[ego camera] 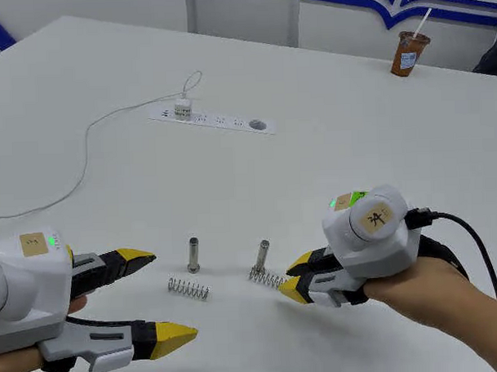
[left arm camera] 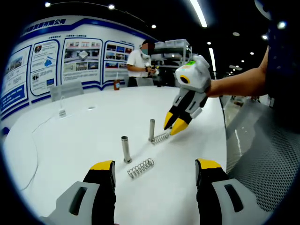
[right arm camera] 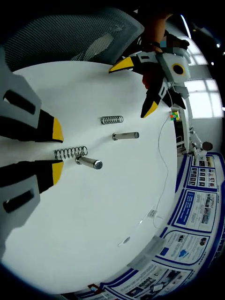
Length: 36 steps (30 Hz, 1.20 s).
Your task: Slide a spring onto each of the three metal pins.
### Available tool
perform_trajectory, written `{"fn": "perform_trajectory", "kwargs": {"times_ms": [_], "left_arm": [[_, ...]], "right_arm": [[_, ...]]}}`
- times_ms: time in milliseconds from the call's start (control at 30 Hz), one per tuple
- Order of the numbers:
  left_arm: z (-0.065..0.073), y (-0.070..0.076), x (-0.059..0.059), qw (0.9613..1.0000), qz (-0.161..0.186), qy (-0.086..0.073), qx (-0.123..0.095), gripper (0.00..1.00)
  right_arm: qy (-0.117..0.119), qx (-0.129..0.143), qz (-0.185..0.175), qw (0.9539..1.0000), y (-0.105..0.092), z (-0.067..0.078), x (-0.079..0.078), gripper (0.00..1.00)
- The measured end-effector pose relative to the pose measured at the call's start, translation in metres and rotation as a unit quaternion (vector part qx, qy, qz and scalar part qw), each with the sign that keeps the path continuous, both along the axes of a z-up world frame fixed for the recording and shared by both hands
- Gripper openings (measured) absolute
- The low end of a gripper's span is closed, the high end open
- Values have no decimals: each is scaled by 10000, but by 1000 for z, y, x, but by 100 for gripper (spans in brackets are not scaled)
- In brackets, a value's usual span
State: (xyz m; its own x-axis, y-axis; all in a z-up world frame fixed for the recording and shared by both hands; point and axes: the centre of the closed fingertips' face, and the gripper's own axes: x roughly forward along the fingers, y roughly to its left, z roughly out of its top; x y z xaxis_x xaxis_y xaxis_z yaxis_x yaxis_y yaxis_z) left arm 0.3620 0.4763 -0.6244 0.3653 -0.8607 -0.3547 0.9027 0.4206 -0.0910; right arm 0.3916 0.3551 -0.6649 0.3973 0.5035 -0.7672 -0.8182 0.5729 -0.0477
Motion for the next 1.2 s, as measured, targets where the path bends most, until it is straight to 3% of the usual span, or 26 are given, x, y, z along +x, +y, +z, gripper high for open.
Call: {"fn": "perform_trajectory", "kwargs": {"times_ms": [600, 1200], "left_arm": [[-2, -1, -2, 10000, -30, 46, 7, 70], [-3, -8, -11, 9998, -186, 59, 68, 66]], "right_arm": [[295, -294, 213, 9989, -1, -19, 0, 12], [273, -336, 420, 9982, 1, -13, -16, 11]]}}
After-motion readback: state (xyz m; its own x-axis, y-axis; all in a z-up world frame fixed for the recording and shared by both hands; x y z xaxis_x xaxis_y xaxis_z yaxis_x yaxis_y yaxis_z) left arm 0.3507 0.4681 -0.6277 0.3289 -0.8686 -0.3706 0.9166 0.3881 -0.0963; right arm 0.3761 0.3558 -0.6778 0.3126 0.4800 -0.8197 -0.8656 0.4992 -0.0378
